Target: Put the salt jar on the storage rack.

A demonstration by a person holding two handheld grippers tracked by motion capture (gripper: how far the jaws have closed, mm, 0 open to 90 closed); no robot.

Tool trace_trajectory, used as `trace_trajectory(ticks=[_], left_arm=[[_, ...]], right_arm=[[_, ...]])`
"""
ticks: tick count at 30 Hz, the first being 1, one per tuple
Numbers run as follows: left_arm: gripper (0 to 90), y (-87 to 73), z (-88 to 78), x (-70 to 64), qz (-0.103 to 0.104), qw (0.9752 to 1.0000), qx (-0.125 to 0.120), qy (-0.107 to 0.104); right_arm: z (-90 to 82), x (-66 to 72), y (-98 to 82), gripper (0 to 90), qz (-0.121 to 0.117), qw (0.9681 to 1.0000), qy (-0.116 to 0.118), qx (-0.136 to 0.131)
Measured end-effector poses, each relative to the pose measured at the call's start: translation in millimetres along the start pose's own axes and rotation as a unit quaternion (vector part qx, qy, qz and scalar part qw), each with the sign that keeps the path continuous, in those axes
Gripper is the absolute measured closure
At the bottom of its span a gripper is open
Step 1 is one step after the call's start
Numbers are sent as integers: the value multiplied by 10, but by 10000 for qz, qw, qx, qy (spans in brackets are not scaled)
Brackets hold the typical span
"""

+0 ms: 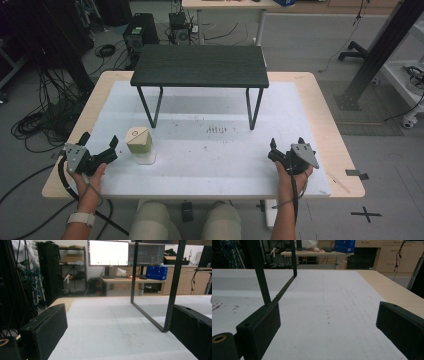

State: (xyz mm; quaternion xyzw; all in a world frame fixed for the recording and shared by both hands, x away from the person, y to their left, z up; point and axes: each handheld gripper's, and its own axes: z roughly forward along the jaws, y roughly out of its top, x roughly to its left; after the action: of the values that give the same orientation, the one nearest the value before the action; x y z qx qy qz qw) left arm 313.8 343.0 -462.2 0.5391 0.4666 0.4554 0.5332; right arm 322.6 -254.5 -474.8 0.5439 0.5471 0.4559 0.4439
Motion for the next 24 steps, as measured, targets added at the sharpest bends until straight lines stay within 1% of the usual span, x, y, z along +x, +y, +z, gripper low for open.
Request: trace_trajectory(ticks=[24], left_arm=[[24, 0, -2, -1, -5, 10000, -10, 14]], right_arm=[[-3, 3, -1, 57, -17, 10000, 1, -19]])
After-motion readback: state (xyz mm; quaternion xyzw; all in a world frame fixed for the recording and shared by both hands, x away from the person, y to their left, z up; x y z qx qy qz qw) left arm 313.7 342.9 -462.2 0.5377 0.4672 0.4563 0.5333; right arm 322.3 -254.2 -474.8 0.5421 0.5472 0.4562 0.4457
